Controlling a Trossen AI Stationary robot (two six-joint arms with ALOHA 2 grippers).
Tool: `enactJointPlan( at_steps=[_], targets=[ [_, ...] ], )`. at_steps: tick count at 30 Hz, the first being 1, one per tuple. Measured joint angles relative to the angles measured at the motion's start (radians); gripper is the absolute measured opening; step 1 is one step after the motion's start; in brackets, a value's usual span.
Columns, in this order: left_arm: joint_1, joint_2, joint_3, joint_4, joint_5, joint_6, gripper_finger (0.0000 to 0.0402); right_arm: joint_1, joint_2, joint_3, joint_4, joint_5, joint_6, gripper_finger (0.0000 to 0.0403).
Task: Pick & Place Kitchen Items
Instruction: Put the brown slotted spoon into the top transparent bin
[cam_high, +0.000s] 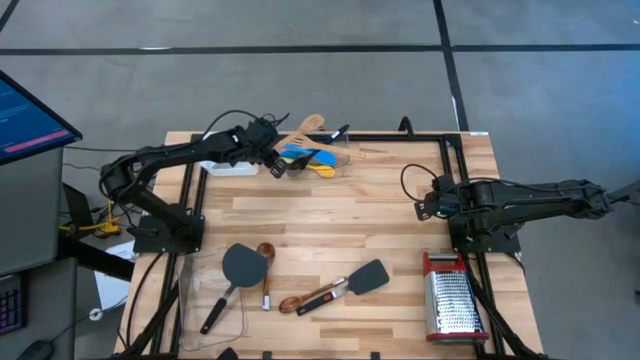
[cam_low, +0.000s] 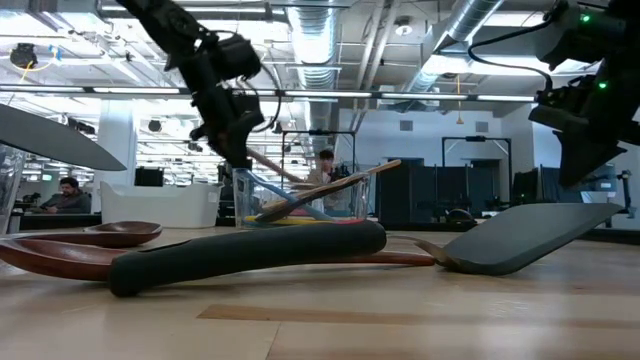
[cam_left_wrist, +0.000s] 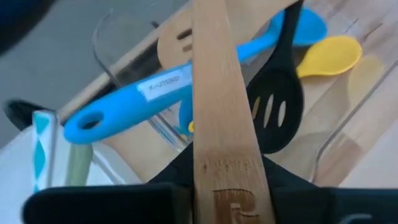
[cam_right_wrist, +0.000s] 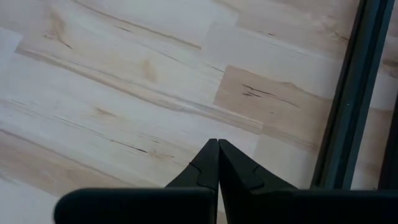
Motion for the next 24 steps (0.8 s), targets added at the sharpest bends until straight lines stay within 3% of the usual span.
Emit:
enactJointPlan(
  at_steps=[15,24],
  targets=[
    [-0.005,0.001,-0.056,0.094,0.151,-0.054,0.0055,-0.001,0.0,0.0,0.0,0.02,-0.013,0.0],
    [-0.049,0.0,-0.075,0.108,0.149,-0.072,0.0056,-0.001,0.0,0.0,0.0,0.02,-0.017,0.0]
  ],
)
